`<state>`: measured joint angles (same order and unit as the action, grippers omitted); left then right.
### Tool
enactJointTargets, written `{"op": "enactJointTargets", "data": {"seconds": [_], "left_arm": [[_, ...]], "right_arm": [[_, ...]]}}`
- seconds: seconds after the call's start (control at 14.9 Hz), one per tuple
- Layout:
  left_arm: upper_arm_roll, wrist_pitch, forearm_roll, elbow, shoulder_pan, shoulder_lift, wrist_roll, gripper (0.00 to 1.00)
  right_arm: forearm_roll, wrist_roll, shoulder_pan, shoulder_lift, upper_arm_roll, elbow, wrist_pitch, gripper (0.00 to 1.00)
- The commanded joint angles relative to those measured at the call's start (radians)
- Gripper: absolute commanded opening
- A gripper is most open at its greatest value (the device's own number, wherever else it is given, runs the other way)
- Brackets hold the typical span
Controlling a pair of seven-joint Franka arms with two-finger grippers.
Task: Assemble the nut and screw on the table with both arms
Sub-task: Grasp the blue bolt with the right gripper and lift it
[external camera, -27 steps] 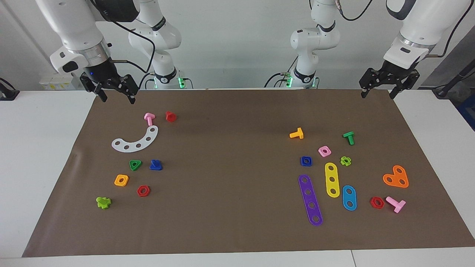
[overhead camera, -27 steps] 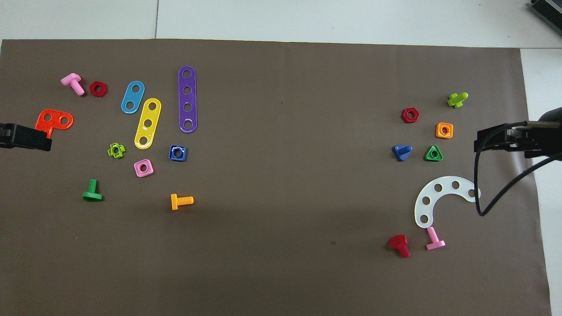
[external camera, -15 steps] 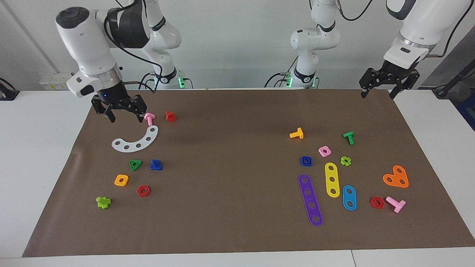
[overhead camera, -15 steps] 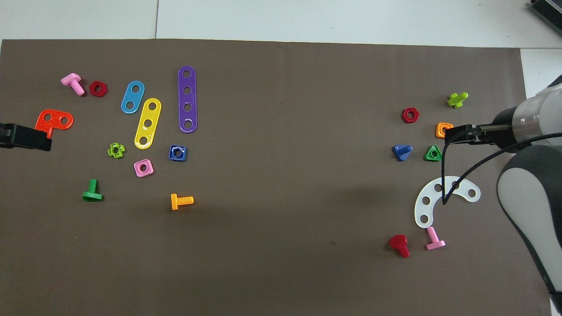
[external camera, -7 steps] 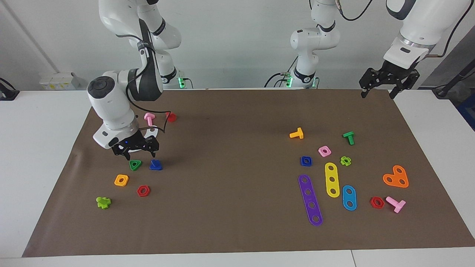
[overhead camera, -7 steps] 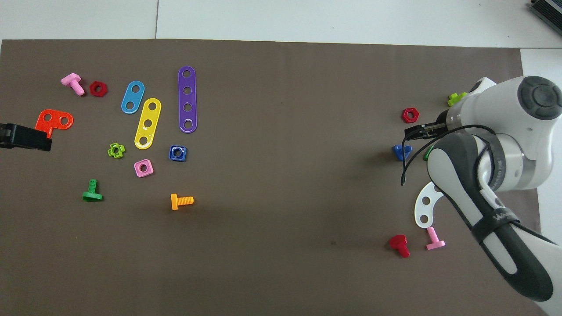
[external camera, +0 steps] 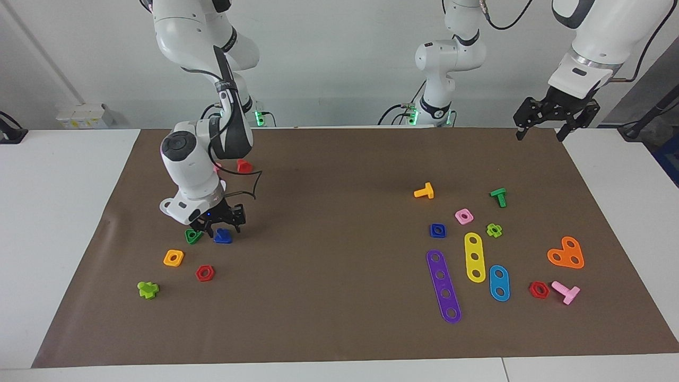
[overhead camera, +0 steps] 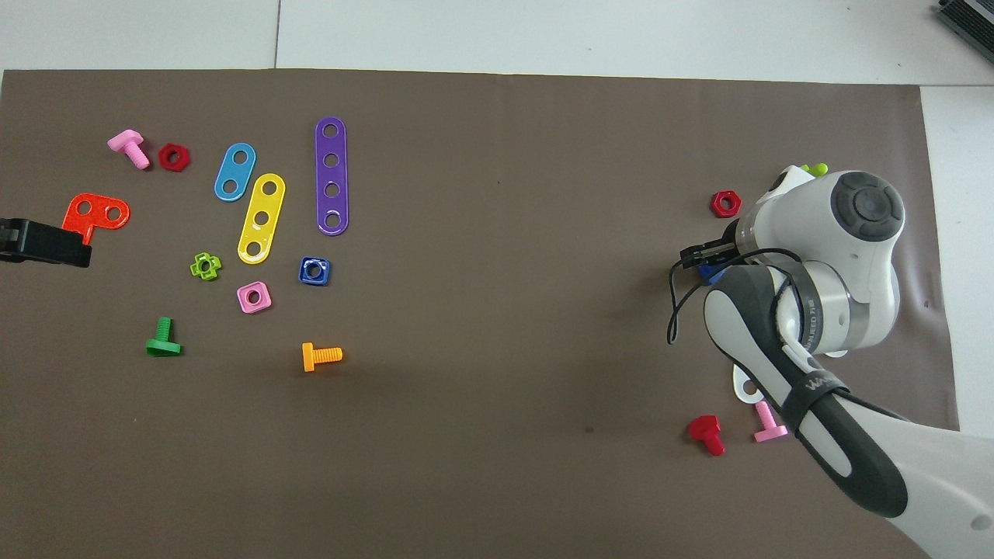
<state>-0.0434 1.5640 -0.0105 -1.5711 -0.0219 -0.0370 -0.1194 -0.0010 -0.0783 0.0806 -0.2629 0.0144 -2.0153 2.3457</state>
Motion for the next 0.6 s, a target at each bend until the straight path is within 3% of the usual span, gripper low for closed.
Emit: {"op": "enactJointTargets", "data": {"seconds": [0.0,0.13,0.34,0.54], "left_arm": [[-0.007,-0.002,-0.012,-0.029,-0.010,-0.026,0.009,1.00],[-0.007,-0.002,-0.014,-0.029,-0.010,-0.026,0.009,1.00],[-0.007,-0.002,-0.014,-0.029,-0.010,-0.026,0.009,1.00],[-0.007,-0.002,-0.014,-0.029,-0.010,-0.026,0.009,1.00]], "right_arm": [[0.029,-0.073,-0.016,0.018,0.001,-0.048,0.040,0.63],[0.029,-0.083,-0.022,0.014,-0.001,-0.048,0.040,0.62],[0.029,-0.083,-0.022,0.011,-0.001,-0.065,0.064,0.50],[0.029,-0.083,-0.022,-0.002,-0.001,-0.066,0.078,0.48]]}}
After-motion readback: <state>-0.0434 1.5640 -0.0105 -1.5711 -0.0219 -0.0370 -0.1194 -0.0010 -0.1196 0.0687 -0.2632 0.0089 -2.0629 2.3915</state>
